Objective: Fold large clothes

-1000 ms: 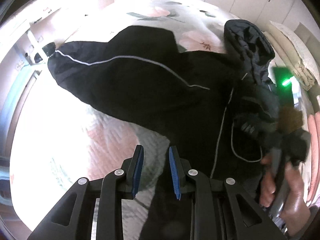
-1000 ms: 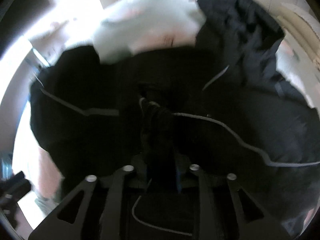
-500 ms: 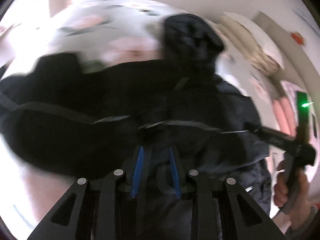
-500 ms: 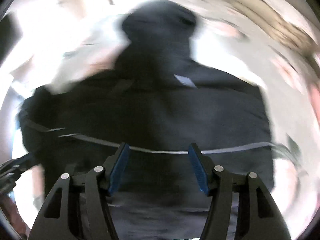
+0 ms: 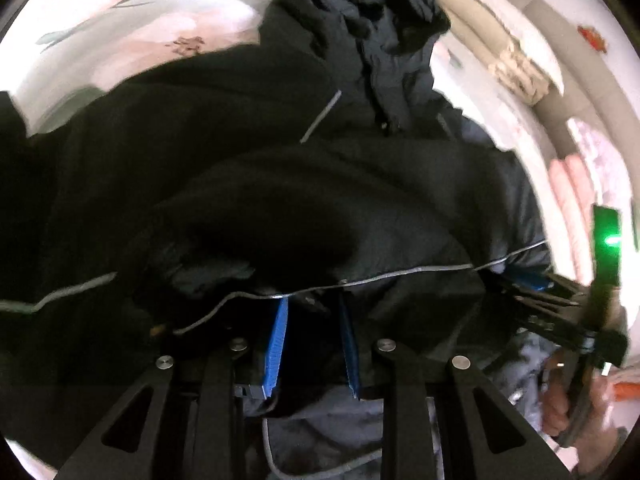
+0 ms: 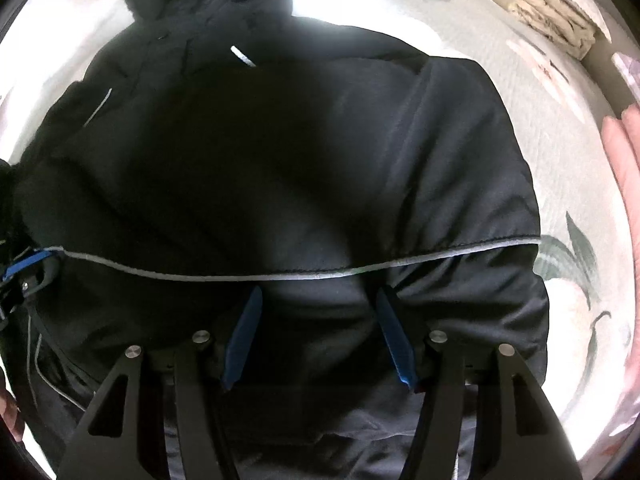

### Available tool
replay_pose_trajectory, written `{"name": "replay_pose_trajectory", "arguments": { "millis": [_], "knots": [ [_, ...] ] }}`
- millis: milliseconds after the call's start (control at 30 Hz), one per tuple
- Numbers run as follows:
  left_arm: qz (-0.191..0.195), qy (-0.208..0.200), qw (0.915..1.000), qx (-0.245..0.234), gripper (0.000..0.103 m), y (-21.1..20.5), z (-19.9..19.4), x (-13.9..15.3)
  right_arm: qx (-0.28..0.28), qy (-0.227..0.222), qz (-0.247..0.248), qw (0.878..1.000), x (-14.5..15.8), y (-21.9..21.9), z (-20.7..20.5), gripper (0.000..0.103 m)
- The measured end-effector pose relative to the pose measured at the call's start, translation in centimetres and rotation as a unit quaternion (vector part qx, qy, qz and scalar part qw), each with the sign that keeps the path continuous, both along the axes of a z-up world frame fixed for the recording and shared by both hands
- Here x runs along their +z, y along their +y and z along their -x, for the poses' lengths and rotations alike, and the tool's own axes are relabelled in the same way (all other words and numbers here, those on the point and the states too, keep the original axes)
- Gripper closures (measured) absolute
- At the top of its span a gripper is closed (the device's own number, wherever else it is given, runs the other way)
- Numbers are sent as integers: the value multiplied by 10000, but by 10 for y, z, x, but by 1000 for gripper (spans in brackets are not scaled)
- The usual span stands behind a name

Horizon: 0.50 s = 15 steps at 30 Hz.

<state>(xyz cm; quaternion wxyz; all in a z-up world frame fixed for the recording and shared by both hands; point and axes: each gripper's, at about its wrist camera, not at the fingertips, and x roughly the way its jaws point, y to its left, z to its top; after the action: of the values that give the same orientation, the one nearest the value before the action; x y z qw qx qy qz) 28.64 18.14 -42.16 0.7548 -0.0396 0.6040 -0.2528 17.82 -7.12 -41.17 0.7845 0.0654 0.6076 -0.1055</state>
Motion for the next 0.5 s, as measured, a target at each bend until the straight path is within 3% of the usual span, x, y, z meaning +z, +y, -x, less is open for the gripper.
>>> {"name": "replay_pose_trajectory", "arguments": {
  "millis": [100,200,267,367,500],
  "knots": [
    [373,-177,9988,270,72,36,15,34,256,-61,-28,9997,17,4,4,39],
    [354,-456,9943,898,40,101,30,65,599,-456,-212,9969,48,29,16,39],
    [200,-622,9876,1429,36,151,34,79,850,-561,-398,9940,60,51,23,39],
    [-131,-752,9658,2480,34,241,28,90,1322,-560,-482,9885,65,90,37,39],
    [-421,-811,9207,3795,32,359,9,88,1820,-214,-454,9820,48,146,55,39]
  ]
}}
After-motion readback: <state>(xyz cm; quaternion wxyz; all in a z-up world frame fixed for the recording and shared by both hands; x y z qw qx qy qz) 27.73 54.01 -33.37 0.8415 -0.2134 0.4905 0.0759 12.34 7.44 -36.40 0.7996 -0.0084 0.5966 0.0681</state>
